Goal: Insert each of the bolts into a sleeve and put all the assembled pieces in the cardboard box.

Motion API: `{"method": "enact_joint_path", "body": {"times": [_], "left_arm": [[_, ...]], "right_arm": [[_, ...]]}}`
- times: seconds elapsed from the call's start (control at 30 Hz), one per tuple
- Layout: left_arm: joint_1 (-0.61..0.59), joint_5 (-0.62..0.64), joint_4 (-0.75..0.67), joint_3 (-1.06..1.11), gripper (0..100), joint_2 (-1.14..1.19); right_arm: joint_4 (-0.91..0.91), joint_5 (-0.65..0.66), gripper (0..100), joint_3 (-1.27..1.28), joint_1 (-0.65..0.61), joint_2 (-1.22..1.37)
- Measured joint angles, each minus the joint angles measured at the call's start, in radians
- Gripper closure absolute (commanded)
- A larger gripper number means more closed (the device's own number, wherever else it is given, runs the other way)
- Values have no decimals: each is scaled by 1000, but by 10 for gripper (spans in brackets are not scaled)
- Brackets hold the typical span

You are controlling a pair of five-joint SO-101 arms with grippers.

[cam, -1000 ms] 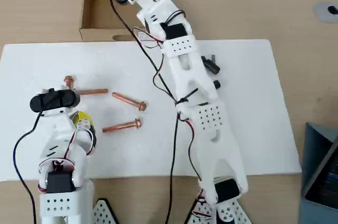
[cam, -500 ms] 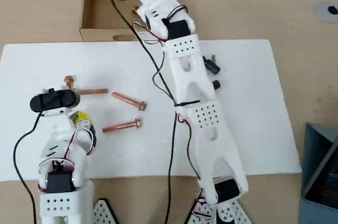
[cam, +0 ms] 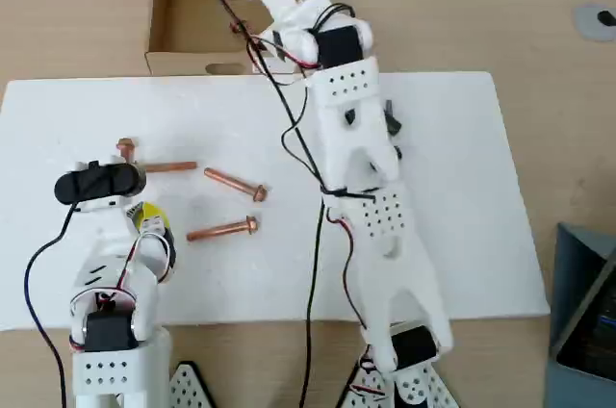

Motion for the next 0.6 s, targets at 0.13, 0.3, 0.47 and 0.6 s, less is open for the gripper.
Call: {"method": "enact_joint_path", "body": {"times": [0.13, 0.3, 0.47, 0.6], "left_arm": [[0, 0, 0, 0, 997, 0], [0, 0, 0, 0, 997, 0], [0, 0, 0, 0, 997, 0], [0, 0, 0, 0, 997, 0]], "right_arm": [[130, -5, 870, 0, 0, -75], [272, -5, 869, 0, 2, -161], [281, 34, 871, 26, 43, -247], [282, 51, 870, 195, 68, -334]]}}
